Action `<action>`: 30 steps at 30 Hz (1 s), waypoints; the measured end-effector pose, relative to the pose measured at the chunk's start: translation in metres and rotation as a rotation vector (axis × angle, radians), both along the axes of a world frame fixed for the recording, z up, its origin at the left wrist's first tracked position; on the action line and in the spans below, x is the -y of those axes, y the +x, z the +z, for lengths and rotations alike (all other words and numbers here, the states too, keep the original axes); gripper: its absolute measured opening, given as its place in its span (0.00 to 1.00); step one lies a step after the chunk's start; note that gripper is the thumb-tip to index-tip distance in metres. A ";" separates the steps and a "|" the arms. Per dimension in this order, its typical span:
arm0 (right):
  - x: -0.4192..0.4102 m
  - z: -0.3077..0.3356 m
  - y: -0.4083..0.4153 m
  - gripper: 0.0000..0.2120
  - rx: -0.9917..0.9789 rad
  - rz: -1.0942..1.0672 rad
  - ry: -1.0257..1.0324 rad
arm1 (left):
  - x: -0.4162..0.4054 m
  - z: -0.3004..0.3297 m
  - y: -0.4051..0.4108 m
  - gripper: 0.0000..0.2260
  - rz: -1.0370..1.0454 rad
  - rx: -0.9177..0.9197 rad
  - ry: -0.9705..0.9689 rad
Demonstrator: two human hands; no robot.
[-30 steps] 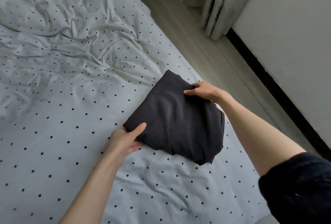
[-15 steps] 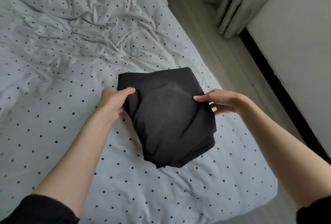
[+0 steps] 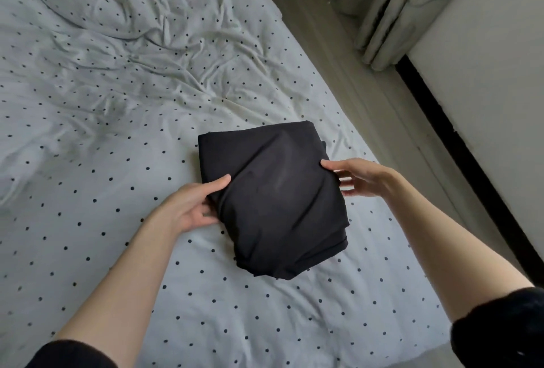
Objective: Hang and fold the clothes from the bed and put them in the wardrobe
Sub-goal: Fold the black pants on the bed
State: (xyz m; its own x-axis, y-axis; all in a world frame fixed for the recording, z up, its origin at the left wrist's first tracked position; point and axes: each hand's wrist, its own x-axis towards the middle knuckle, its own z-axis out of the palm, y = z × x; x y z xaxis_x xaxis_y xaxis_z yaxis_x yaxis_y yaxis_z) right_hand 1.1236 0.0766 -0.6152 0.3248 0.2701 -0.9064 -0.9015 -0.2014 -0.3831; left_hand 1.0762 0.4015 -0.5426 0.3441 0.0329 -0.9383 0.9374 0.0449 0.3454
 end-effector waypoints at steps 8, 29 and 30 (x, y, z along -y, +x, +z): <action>-0.001 0.031 -0.004 0.19 -0.006 -0.102 -0.068 | -0.002 0.020 0.006 0.11 0.012 0.019 -0.015; 0.018 0.201 -0.225 0.18 0.210 -0.515 -0.048 | 0.026 0.150 -0.070 0.09 -0.428 0.345 -0.221; 0.021 0.210 -0.252 0.17 0.221 -0.574 -0.053 | 0.036 0.158 -0.079 0.09 -0.500 0.362 -0.233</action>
State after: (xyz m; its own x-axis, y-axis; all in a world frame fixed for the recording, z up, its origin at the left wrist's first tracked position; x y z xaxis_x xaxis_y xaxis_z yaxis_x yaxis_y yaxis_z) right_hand 0.8717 0.0556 -0.4050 0.5867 -0.0472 -0.8084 -0.7720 0.2686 -0.5760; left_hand 0.9976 0.3658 -0.3843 0.5601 -0.4029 -0.7239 0.6914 -0.2541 0.6763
